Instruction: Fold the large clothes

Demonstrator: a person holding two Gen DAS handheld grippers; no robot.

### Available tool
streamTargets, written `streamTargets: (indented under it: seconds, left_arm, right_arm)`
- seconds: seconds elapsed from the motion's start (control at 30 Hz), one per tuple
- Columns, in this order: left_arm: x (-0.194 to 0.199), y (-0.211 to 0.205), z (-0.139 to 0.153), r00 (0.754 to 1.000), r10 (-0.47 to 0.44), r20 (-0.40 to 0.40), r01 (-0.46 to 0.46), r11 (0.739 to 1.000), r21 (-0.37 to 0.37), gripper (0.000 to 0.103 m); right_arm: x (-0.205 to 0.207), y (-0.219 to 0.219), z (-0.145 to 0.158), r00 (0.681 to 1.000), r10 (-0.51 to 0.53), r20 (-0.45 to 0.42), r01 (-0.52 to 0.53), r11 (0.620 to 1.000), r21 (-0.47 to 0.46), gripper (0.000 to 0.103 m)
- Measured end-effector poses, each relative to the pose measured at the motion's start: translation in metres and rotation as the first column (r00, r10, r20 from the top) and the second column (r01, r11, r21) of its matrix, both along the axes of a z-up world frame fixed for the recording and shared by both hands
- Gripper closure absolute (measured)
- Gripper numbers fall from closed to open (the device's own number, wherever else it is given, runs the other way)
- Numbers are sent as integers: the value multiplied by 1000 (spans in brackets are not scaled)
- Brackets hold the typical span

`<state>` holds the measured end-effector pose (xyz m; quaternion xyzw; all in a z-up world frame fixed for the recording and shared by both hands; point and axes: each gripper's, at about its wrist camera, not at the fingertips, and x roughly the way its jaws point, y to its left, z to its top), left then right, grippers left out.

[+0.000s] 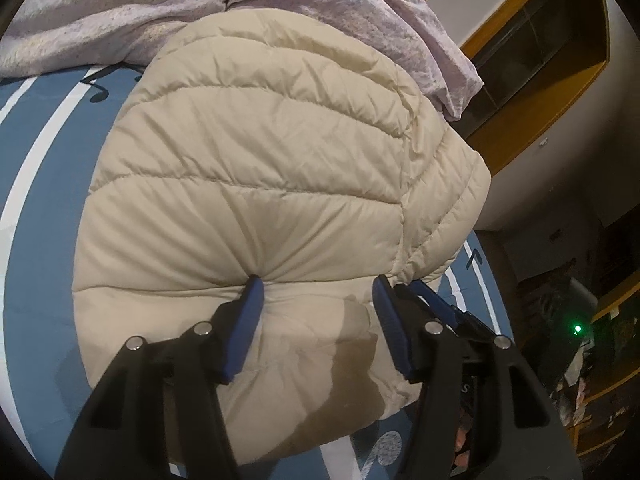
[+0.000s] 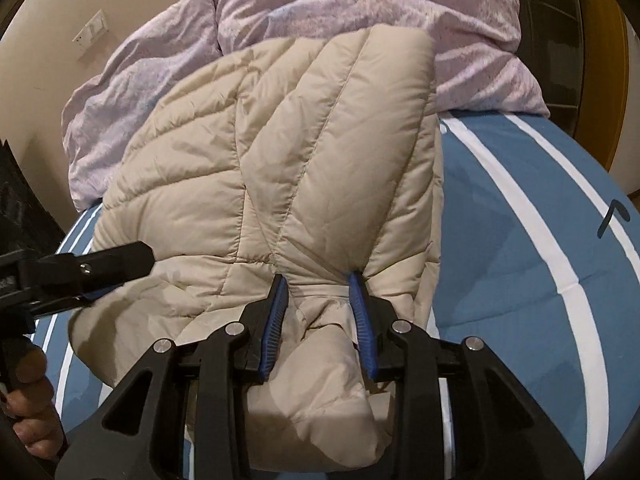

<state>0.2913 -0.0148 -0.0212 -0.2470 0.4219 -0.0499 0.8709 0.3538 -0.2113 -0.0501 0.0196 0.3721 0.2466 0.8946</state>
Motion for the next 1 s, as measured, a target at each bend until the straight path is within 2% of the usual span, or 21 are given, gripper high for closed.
streamTargets:
  seconds: [0.27,0.73,1.0]
  left_arm:
    - [1,-12,6,1000,-15,12,14,996,84,46]
    - [4,-13,9,1000,-15,15,13,995,96,46]
    - [3,-12,14,1000,-11,24,8,992,127,46]
  right_arm:
    - [3,-3,-4,1000,-1,-24,2,1000,4,70]
    - [5,-2,-5,999,-2,-36,2,1000,7,70]
    - [6,-3,-6,999,-5,-44,6,1000,19,70]
